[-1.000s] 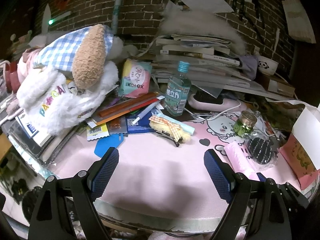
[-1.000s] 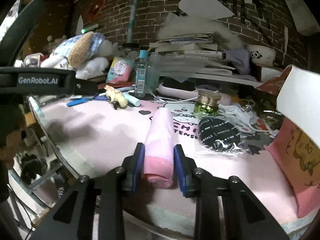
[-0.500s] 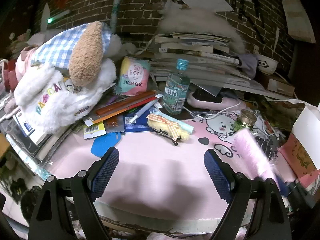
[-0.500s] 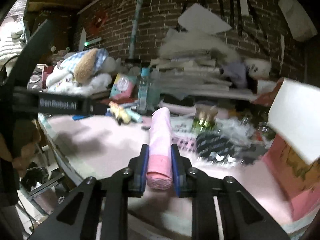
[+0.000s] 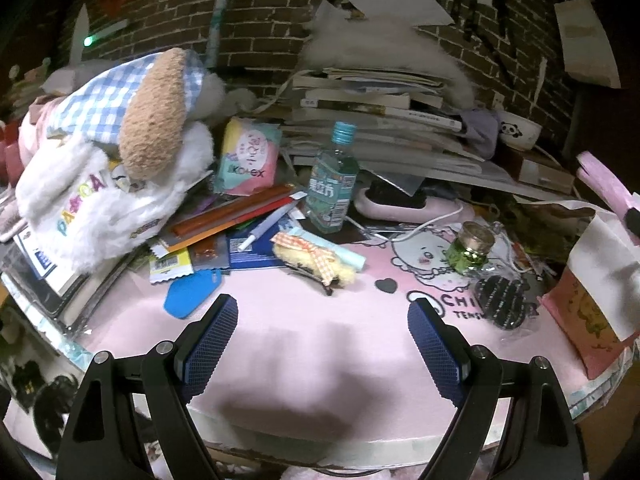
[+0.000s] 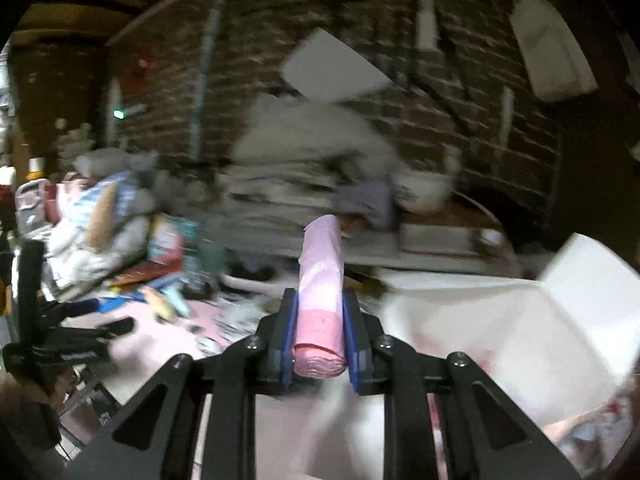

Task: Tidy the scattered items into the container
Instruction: 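Lower the pink tube into the white box and open the right tool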

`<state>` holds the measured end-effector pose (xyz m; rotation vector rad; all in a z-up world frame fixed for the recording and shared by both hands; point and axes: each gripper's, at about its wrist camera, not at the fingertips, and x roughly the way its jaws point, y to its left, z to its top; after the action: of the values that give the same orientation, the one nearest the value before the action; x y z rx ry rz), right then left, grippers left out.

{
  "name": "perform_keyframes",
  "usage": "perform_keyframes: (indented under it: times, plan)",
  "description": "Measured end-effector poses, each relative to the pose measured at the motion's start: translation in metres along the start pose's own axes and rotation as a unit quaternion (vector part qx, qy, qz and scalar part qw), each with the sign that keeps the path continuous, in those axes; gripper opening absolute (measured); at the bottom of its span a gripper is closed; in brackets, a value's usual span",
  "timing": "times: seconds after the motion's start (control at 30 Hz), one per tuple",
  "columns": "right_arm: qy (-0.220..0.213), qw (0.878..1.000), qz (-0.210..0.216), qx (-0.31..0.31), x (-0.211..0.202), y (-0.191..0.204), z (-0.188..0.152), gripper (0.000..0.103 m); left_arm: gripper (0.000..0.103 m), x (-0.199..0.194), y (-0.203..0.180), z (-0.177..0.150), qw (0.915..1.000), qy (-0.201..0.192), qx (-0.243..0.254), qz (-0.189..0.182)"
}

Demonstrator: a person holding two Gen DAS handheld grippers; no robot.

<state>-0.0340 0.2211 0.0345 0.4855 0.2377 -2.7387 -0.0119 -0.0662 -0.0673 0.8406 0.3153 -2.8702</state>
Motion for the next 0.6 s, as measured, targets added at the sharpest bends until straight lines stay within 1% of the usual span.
perform_keyframes:
  times: [0.13,0.23,0.33,0.4,0.53,0.6]
  plan:
    - [0.055,0.997,-0.05,-0.007,-0.006,-0.046,0.005,0.018,0.085,0.002,-0.01,0.002,0.9999,0.001,0.008,-0.01]
    - [0.101,0.993,-0.064,-0.006,-0.006,-0.072,0.005,0.018,0.085,0.003,-0.018,0.003,0.9997,0.001,0.015,-0.017]
    - [0.148,0.986,-0.078,-0.015,0.003,-0.089,0.002,0.018,0.085,0.004,-0.025,0.003,0.9995,0.003,0.021,-0.022]
    - [0.184,0.98,-0.077,-0.018,0.012,-0.1,0.0,0.018,0.085,0.003,-0.029,0.002,0.9994,0.003,0.025,-0.024]
    - [0.251,0.966,-0.06,-0.013,0.027,-0.112,-0.006,0.018,0.085,0.003,-0.031,0.002,0.9994,0.004,0.028,-0.022]
    - [0.275,0.959,-0.061,-0.017,0.033,-0.115,-0.008,0.018,0.085,0.002,-0.032,0.002,0.9993,0.004,0.028,-0.023]
